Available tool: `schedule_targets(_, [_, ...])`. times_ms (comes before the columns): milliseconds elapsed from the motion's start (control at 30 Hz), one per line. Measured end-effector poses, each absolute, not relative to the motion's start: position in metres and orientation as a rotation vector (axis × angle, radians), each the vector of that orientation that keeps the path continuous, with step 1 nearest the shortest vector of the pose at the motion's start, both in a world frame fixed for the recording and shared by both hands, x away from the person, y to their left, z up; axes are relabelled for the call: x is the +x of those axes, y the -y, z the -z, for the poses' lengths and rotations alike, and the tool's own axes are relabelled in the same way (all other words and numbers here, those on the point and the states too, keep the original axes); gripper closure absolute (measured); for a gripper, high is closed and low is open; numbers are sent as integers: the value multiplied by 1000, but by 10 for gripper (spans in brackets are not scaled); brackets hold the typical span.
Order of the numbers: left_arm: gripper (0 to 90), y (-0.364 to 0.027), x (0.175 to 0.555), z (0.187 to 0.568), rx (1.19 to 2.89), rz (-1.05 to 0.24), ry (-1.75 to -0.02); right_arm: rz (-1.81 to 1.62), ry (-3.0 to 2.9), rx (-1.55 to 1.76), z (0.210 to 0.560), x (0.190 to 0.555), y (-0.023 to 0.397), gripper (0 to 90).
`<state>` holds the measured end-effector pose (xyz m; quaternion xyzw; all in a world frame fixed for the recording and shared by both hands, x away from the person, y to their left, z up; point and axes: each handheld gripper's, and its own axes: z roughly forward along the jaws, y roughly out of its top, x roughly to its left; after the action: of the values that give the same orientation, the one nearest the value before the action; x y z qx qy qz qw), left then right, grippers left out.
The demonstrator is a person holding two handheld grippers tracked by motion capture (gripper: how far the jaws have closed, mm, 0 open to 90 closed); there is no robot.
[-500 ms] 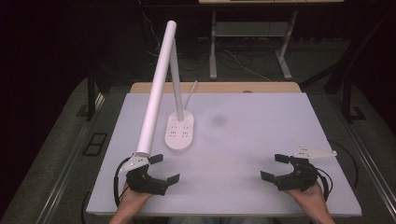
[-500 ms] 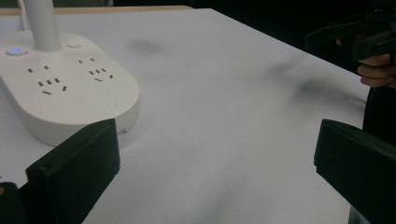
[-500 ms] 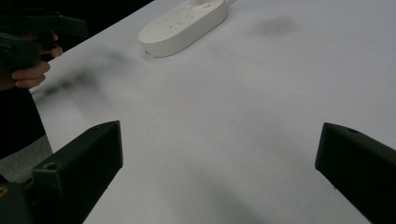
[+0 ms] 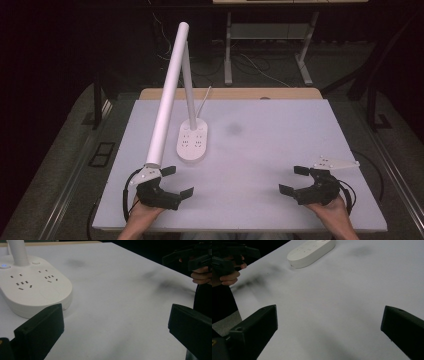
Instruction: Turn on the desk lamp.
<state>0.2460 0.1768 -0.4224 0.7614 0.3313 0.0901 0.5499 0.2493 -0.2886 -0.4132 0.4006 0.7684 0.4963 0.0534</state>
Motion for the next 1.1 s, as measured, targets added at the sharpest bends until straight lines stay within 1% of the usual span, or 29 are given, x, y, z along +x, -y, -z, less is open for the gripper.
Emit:
schedule_targets(567, [0, -177, 244, 422, 1803, -218, -792, -1491, -2362, 1236, 413, 254, 291, 4])
schedule_targets(1100, [0, -179, 244, 422, 1798, -219, -796, -1491, -2412, 1249, 400, 266, 291, 4])
